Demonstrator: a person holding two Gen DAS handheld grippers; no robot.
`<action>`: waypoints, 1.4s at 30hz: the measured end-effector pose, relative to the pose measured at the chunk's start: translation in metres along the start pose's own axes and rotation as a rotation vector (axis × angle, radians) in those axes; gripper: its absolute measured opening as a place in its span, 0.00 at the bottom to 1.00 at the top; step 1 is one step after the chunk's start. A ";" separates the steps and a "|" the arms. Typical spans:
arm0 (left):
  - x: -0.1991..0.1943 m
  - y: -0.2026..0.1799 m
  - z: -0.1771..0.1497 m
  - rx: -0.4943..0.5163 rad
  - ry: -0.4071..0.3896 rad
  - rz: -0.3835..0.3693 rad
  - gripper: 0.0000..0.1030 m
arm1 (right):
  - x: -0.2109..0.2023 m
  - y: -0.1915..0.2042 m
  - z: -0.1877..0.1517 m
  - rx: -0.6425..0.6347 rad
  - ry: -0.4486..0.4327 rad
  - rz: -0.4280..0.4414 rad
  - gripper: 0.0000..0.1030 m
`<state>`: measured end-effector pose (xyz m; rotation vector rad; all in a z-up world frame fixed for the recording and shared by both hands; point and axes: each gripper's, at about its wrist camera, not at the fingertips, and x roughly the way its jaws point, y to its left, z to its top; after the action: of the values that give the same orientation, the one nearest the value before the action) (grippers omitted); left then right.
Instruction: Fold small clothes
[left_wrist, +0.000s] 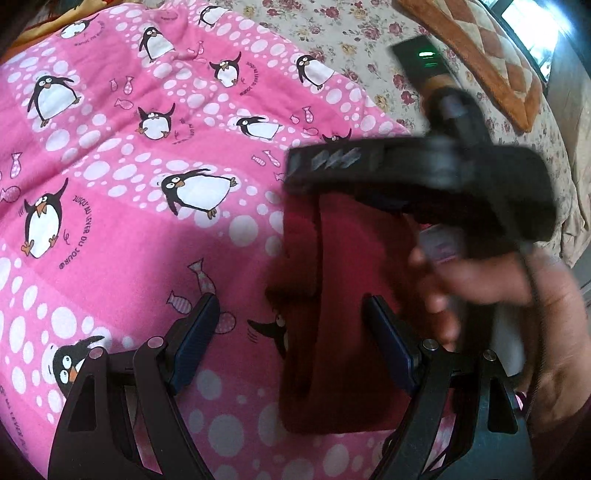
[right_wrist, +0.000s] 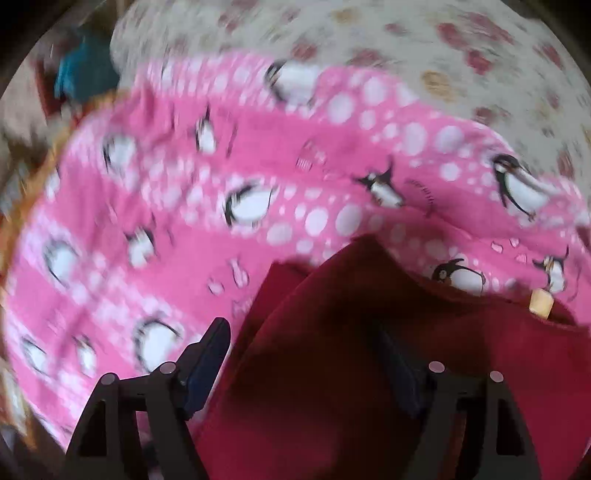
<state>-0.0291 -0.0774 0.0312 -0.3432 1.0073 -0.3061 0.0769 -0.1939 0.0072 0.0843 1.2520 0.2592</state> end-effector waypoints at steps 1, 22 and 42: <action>0.000 0.000 0.000 0.000 -0.002 0.001 0.80 | 0.005 0.006 -0.001 -0.031 0.002 -0.027 0.77; -0.032 -0.039 0.007 0.142 -0.106 -0.290 0.24 | -0.090 -0.057 -0.025 0.074 -0.165 0.169 0.15; -0.030 -0.044 -0.001 0.137 -0.098 -0.269 0.51 | -0.078 -0.027 -0.024 -0.018 -0.155 0.058 0.24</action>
<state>-0.0489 -0.1053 0.0721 -0.3659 0.8390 -0.5935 0.0353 -0.2405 0.0665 0.1229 1.0937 0.3083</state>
